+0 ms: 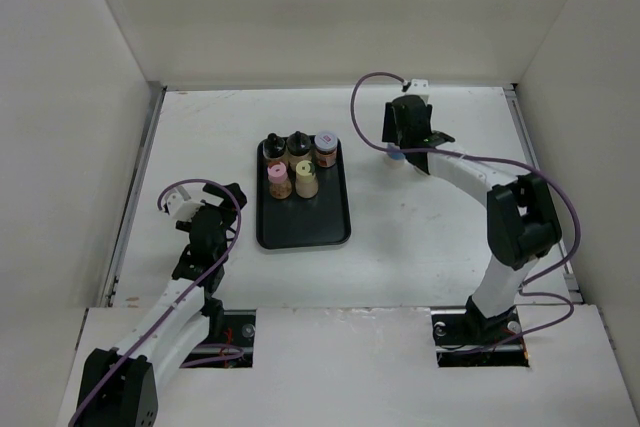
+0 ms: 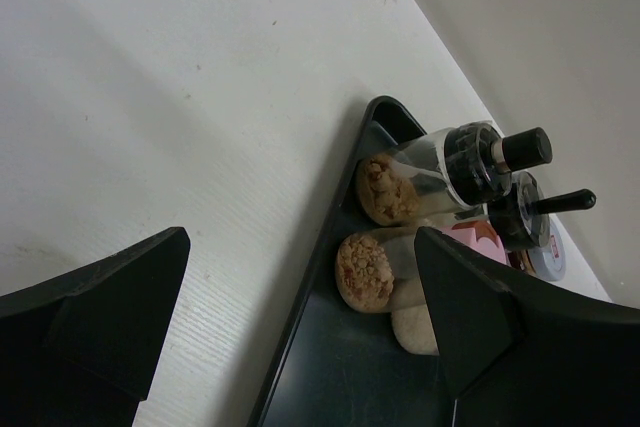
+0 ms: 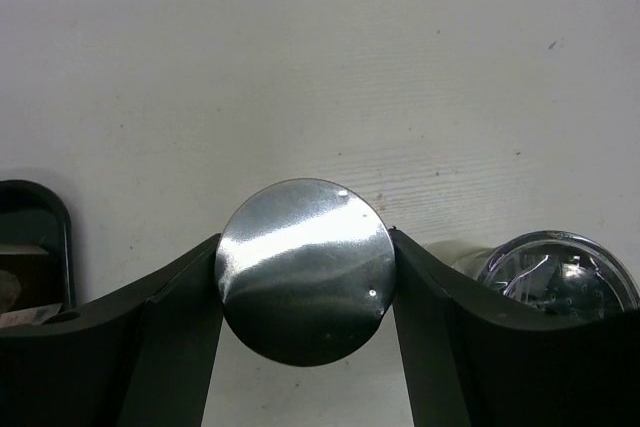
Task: Organize the condiment bottles
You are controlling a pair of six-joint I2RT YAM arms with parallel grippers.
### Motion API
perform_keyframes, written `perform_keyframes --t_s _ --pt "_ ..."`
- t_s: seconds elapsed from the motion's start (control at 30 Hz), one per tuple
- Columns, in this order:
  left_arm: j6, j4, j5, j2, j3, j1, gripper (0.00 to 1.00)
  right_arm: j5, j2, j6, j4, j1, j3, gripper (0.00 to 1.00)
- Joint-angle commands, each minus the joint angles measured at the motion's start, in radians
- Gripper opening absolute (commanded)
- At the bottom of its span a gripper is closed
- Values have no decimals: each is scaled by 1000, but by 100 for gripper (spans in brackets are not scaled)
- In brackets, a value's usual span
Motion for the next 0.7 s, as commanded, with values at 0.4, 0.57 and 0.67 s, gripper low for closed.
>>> perform_keyframes --t_s 0.4,0.57,0.67 --pt "-4 57 2 -10 -4 2 100 63 -240 5 91 250 -41 44" --pt "-1 51 2 -23 -3 0 100 56 -159 4 100 352 25 43" --pt "-1 48 2 -35 -7 3 100 56 -98 -4 119 395 68 43"
